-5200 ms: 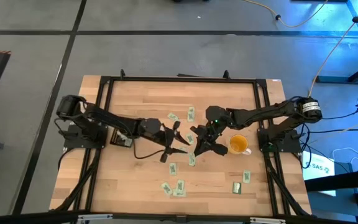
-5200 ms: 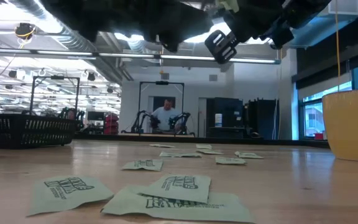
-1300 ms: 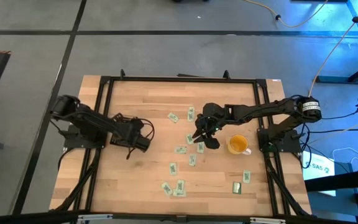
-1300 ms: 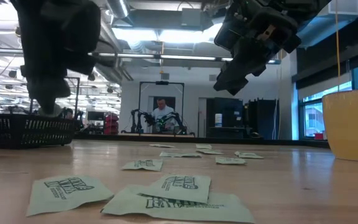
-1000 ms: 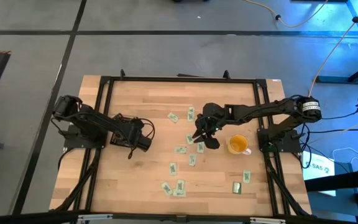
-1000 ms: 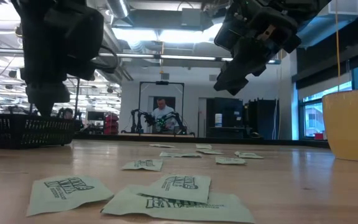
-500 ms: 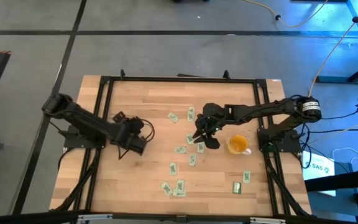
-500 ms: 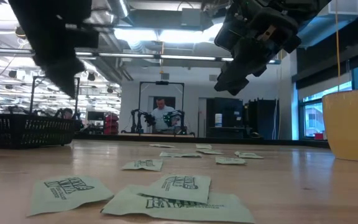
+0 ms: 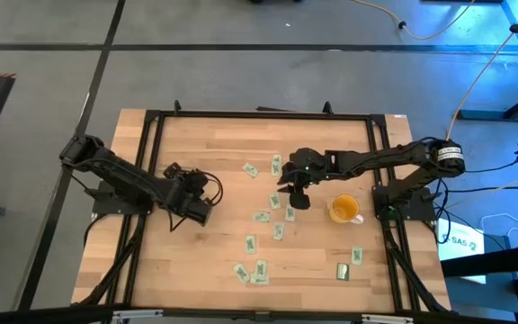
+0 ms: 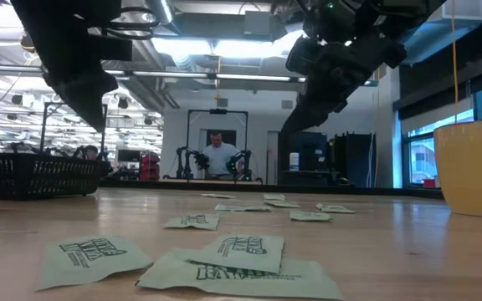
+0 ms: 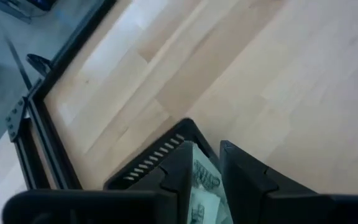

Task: Pick and place Stevia / Truvia into bins
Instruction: Put the stevia packet into the black bin

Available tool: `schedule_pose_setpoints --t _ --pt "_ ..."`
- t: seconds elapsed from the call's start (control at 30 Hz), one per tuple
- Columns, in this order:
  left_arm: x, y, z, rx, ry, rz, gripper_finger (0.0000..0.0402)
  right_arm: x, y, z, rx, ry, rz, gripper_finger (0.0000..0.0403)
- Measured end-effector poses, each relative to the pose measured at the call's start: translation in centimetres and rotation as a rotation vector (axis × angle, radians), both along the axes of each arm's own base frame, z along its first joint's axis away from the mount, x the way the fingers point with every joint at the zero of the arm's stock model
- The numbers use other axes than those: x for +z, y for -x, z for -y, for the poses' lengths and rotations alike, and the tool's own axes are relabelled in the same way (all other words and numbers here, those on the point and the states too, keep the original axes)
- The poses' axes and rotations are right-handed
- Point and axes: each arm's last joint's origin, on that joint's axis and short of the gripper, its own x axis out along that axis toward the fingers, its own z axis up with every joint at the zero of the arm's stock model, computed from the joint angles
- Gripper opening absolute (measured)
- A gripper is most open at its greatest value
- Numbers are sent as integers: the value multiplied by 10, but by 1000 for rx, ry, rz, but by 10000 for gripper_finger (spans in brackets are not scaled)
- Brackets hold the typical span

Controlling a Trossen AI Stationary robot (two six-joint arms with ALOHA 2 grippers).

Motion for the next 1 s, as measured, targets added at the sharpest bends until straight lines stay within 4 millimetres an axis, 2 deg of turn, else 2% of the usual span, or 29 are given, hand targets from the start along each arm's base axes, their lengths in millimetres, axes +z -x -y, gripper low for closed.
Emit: schedule_pose_setpoints --t 0.17,0.33,0.67,0.87,1.0 --pt "-1 0 1 -31 41 -39 75 0 0 0 1 -1 0 122" --pt "0 -7 1 -17 -18 73 75 0 0 0 -25 -28 -2 122" --pt "2 -30 14 -244 42 182 74 1 -1 0 -50 -55 7 122" --pt "7 -25 21 -460 149 367 77 2 -2 0 -49 -55 18 122" --pt "10 -10 19 -603 177 538 79 2 -2 0 -49 -55 17 122"
